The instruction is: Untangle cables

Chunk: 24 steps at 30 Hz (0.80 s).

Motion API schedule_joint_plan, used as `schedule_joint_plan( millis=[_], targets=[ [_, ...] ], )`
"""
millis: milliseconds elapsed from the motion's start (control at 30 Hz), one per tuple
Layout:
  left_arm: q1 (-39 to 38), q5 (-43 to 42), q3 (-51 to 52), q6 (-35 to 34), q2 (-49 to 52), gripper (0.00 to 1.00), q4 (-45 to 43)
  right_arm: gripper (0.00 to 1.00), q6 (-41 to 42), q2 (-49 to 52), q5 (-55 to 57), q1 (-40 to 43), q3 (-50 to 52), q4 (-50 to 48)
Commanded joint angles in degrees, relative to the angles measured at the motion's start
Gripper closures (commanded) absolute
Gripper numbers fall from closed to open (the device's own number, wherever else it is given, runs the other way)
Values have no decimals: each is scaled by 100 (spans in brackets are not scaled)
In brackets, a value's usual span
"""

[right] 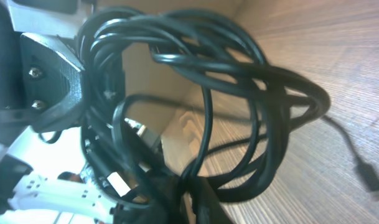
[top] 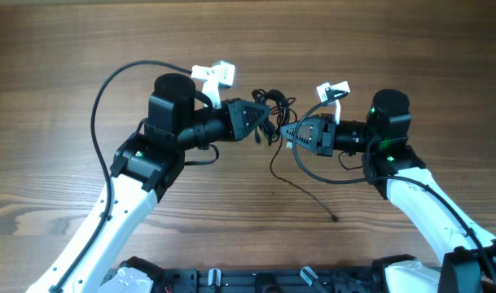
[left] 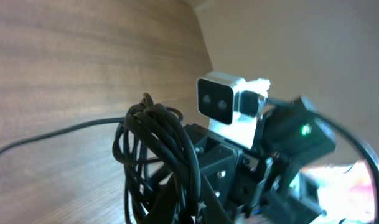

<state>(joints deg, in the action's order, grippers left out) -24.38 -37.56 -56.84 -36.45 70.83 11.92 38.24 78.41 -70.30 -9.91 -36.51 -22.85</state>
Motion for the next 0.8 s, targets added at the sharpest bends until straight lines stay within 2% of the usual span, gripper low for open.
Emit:
schedule_joint_plan(
  millis=[0, 167, 300, 400, 467, 533, 700, 733, 767],
  targets=[
    [-81, -201, -81, 1982, -76, 96, -63, 96, 72, -24, -680, -13, -17, -17],
    [-332, -205, -81, 2173, -74, 96, -63, 96, 588, -24, -645, -20, -17, -24],
    [-835, -289, -81, 2898, -74, 96, -59, 94, 1047, -24, -273, -20, -17, -26],
    [-1069, -286, -81, 3163, -74, 96, -52, 79, 1294, -24, 55, -17, -17, -24],
    [-1029, -286, -81, 3154, -76, 96, -52, 62, 1294, -24, 103, -17, -17, -24],
    [-855, -286, -81, 3062, -76, 96, -48, 51, 1268, -24, -4, -11, -17, -24],
    [94, -302, -81, 1471, -76, 96, -35, 14, 680, -26, -603, 251, -17, -22],
    [356, -363, -81, 1021, -76, 96, -37, 2, 533, -24, -730, 356, -17, -22],
    [542, -457, -81, 743, -76, 96, -37, 0, 409, -26, -782, 446, -17, -20]
  ],
)
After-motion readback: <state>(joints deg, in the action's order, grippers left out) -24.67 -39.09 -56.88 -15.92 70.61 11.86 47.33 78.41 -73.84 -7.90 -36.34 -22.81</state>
